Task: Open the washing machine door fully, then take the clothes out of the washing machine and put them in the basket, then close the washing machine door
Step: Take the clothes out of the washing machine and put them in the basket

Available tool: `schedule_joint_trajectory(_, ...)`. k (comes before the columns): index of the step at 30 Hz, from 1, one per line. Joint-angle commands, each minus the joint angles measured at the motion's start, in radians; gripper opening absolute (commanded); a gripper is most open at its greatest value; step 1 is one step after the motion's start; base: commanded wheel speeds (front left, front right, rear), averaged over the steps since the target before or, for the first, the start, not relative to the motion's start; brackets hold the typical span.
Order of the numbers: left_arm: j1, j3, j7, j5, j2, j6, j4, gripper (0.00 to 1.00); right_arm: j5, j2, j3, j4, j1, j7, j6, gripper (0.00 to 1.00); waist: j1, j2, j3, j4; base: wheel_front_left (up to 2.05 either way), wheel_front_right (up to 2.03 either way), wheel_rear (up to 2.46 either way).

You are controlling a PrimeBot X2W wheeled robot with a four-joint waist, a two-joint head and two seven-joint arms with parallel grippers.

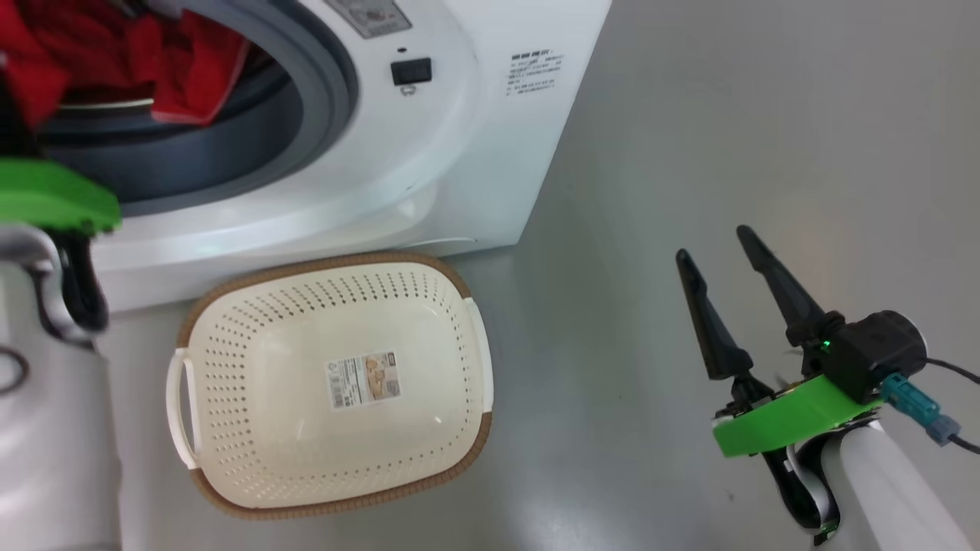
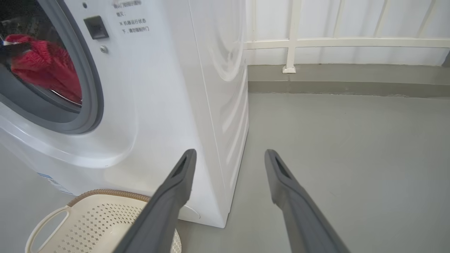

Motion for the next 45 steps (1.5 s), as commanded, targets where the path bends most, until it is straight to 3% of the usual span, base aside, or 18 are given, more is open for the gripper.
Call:
schedule_joint_trajectory(1,0.067,0.034,-0.009,0.006,0.034,-0.007,-0.071,0.0,0.004,-0.008,0.03,-0.017,0.037,-0.006,0.006,1.0,0.0,0.0,-0.046,0.007,0.0,0.0,0.0)
schedule_joint_trajectory(8,0.24,0.067,-0.009,0.04,-0.007,-0.04,-0.232,0.0,0.008,-0.016,0.032,0.0,0.067,-0.006,0.006,1.0,0.0,0.0,-0.133,0.01,0.0,0.0,0.0)
schedule_joint_trajectory(25,0.516,0.076,-0.009,0.053,-0.066,-0.06,-0.411,0.0,0.017,-0.006,0.048,0.023,0.139,-0.006,0.006,1.0,0.0,0.0,-0.305,0.028,0.0,0.0,0.0)
schedule_joint_trajectory(36,0.651,0.037,0.027,0.033,-0.086,-0.041,-0.658,0.0,0.031,0.008,0.048,0.028,0.156,-0.006,0.006,1.0,0.0,0.0,-0.354,0.019,0.0,0.0,0.0)
schedule_joint_trajectory(45,0.759,-0.035,0.098,-0.013,-0.095,0.006,-0.823,0.0,0.031,0.012,0.04,0.015,0.155,-0.006,0.006,1.0,0.0,0.0,-0.332,0.013,0.0,0.0,0.0)
